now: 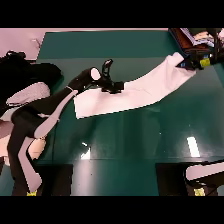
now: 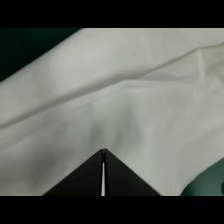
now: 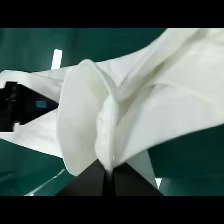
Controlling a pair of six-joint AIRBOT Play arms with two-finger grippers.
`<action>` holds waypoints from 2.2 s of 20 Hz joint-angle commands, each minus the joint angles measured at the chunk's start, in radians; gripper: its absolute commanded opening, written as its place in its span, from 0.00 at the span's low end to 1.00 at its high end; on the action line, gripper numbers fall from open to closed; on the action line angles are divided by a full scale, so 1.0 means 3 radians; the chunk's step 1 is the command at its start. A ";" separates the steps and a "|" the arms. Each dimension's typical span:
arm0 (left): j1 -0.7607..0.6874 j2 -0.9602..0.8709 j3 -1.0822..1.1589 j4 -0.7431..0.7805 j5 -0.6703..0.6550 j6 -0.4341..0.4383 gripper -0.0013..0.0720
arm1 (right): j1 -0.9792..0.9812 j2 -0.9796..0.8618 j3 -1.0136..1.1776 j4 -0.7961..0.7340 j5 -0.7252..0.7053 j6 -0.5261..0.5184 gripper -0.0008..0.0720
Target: Fold the shirts.
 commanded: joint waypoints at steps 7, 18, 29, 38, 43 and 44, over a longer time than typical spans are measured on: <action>-0.0034 -0.0370 0.0426 -0.0148 -0.0109 -0.0098 0.05 | 0.1130 0.0309 0.0201 0.0072 -0.0179 0.0148 0.03; 0.1366 0.1078 0.0910 0.1053 -0.1386 -0.0008 0.05 | 0.2875 -0.0404 0.0552 0.0090 -0.1003 -0.0042 0.03; 0.1546 0.1438 0.0863 0.1050 -0.1569 0.0083 0.05 | 0.2186 -0.0165 -0.0633 -0.0126 -0.1170 0.0000 0.54; 0.1321 0.1422 0.0650 0.0936 -0.1286 0.0165 0.05 | 0.1138 -0.0445 -0.1720 0.0587 -0.1322 -0.0041 0.83; 0.1202 0.1422 0.0650 0.0932 -0.1230 0.0163 0.05 | 0.1518 -0.0829 -0.1432 0.0998 -0.1492 -0.0154 0.78; 0.1190 0.1422 0.0650 0.0935 -0.1235 0.0164 0.05 | 0.1615 -0.0926 -0.1261 0.0992 -0.1434 -0.0153 0.77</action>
